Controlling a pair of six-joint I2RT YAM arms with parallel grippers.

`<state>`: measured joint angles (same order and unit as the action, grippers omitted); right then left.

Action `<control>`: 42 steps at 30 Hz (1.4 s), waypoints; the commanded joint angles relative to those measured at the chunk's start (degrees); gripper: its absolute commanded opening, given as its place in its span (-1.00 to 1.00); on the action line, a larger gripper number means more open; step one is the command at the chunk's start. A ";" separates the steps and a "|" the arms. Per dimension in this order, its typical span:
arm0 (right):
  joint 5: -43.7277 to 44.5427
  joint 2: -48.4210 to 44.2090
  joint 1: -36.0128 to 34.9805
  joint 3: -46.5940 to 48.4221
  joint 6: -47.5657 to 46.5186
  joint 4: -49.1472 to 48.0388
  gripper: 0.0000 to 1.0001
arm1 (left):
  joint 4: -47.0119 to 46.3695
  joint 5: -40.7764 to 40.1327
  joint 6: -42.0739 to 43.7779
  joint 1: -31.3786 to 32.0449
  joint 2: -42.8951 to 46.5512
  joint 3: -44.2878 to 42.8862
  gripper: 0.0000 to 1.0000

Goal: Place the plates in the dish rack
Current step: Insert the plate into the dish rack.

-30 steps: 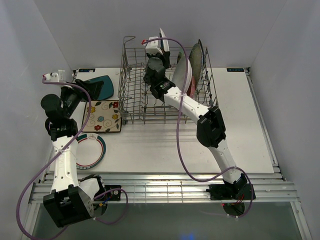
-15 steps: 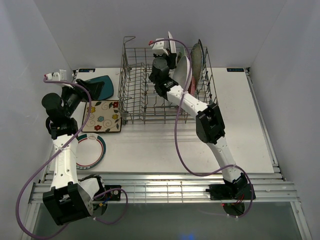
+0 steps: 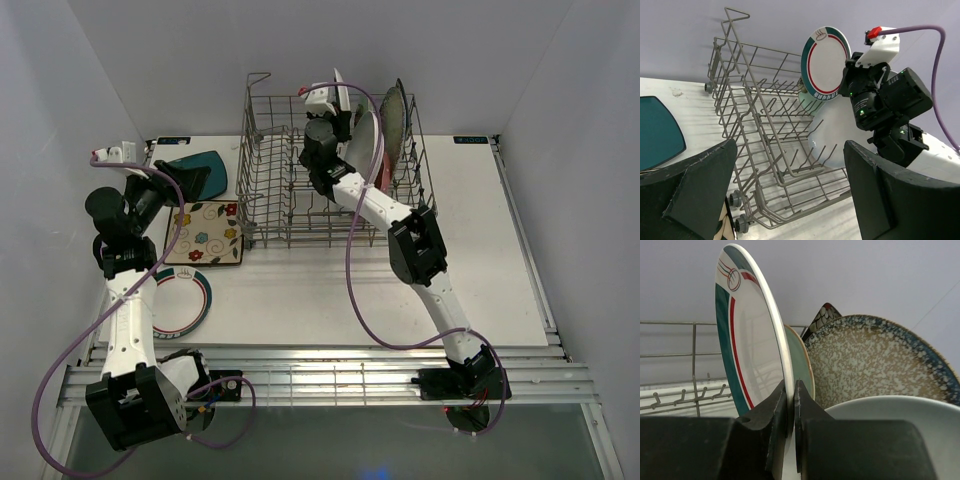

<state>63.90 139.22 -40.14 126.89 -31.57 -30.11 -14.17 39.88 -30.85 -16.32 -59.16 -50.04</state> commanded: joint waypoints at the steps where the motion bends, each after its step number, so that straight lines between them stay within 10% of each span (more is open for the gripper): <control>1: -0.71 0.35 0.50 2.13 2.74 -4.00 -0.85 | -0.50 0.81 0.53 0.14 0.97 0.21 0.96; 42: 0.35 3.60 0.68 -2.70 9.68 -0.30 -0.84 | -0.50 1.43 0.44 0.14 0.09 0.38 0.96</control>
<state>63.75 142.26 -39.70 124.03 -25.10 -29.12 -14.17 40.53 -30.85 -16.32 -59.31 -50.04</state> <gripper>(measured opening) 0.111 0.978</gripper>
